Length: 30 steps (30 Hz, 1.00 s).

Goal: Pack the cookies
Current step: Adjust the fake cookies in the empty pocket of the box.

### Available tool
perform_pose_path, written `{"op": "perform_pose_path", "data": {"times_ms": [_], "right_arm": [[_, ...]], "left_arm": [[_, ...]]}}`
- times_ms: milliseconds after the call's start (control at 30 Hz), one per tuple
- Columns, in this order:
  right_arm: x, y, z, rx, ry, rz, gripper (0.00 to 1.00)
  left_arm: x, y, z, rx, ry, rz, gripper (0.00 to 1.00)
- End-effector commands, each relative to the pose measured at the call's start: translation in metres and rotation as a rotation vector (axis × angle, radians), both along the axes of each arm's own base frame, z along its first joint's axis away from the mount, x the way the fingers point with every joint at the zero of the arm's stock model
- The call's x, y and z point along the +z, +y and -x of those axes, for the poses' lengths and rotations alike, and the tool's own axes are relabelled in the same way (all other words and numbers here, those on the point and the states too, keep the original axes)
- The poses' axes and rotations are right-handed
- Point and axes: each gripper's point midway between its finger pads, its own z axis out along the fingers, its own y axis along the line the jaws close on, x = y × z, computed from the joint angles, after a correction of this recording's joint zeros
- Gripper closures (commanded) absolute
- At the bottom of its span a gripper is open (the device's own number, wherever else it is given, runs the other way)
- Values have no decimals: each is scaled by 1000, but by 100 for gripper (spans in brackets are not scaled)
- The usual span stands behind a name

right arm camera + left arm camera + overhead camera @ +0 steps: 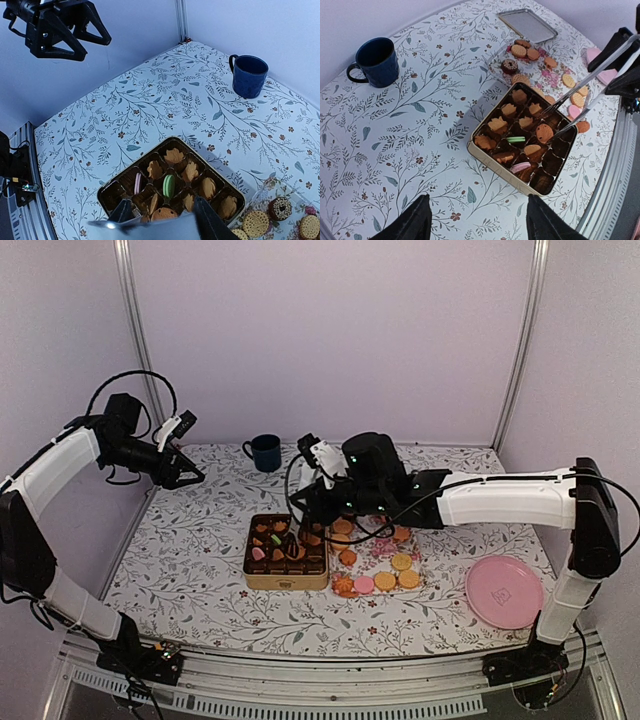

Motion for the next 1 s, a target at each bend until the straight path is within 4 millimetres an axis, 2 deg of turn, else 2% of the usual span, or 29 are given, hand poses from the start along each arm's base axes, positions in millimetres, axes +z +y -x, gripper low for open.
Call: {"op": "perform_pose_path", "data": {"times_ms": [0, 167, 333, 567, 767, 967], "right_arm": [[8, 5, -7, 12, -26, -29, 59], [4, 8, -8, 32, -13, -33, 62], [4, 13, -1, 73, 3, -46, 64], [7, 9, 14, 120, 14, -53, 64], [6, 7, 15, 123, 3, -35, 71], [19, 4, 13, 113, -38, -43, 77]], "left_arm": [[3, 2, 3, -2, -11, 0, 35], [3, 2, 3, -1, -9, 0, 35], [4, 3, 2, 1, -14, -2, 35], [4, 2, 3, -2, -14, 1, 35], [6, 2, 3, 0, -15, 6, 35], [7, 2, 2, 0, -18, 2, 35]]}}
